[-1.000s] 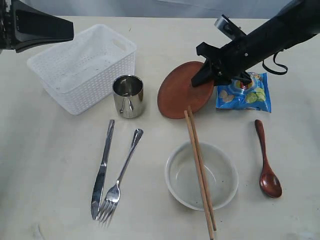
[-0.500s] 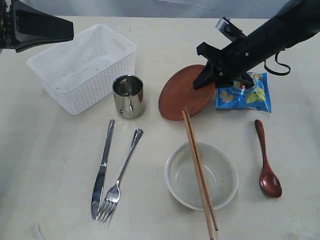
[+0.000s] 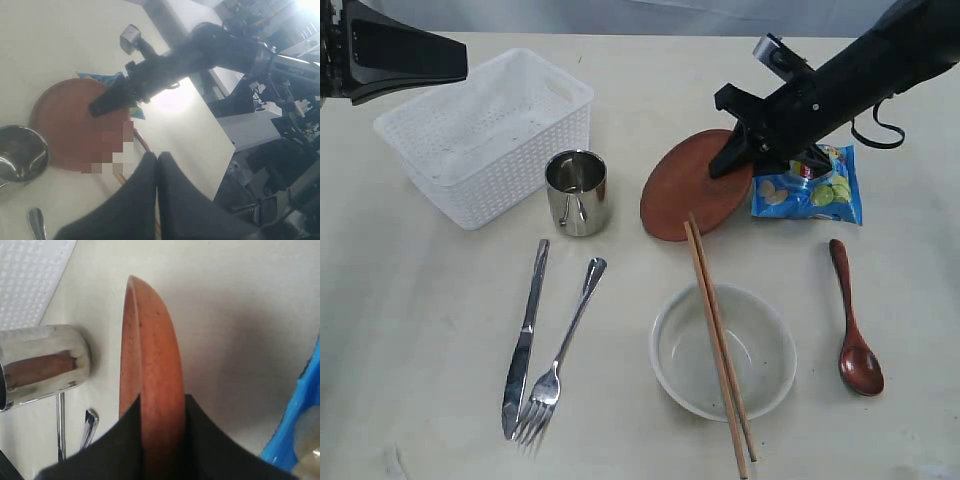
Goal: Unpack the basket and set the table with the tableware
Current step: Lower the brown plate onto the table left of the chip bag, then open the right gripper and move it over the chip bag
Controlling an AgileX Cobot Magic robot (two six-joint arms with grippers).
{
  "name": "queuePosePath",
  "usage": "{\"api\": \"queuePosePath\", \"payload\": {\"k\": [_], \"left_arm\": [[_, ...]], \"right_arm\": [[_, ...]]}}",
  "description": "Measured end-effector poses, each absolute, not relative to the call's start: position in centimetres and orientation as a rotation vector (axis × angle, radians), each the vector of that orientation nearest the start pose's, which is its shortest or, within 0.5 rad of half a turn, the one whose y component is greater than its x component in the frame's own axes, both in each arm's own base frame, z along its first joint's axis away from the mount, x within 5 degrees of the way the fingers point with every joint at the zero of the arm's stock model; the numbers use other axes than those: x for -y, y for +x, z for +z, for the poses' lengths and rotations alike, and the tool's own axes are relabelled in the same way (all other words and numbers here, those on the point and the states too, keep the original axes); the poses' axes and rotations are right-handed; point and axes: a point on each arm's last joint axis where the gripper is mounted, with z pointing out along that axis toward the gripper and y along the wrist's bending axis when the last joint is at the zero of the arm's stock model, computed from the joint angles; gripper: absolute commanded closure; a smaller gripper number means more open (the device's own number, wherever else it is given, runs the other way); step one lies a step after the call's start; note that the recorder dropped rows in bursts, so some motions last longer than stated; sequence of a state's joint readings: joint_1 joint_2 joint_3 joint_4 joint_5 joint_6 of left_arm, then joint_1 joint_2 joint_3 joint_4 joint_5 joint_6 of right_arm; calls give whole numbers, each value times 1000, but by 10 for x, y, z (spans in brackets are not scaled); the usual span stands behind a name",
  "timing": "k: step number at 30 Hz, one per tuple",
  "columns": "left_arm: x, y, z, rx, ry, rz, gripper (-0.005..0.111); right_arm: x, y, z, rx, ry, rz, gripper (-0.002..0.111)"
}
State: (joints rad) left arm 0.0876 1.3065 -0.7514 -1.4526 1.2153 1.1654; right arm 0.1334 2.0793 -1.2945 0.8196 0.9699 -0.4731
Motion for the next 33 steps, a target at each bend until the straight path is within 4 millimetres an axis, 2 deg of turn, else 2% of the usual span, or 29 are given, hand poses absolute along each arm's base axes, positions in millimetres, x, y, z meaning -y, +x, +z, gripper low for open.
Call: {"api": "queuePosePath", "payload": {"k": [3, 6, 13, 18, 33], "left_arm": [[65, 227, 289, -2039, 407, -1359, 107], [65, 227, 289, -2039, 407, -1359, 107], [65, 227, 289, -2039, 407, -1359, 107], [65, 227, 289, -2039, 408, -1358, 107], [65, 228, 291, -2019, 387, -1372, 107]], "right_arm": [[-103, 373, 133, -2966, -158, 943, 76], [-99, 374, 127, -2983, -190, 873, 75], [-98, 374, 126, -2984, -187, 849, 73], [-97, 374, 124, -2992, -195, 818, 55], [-97, 374, 124, -2994, -196, 813, 54]]}}
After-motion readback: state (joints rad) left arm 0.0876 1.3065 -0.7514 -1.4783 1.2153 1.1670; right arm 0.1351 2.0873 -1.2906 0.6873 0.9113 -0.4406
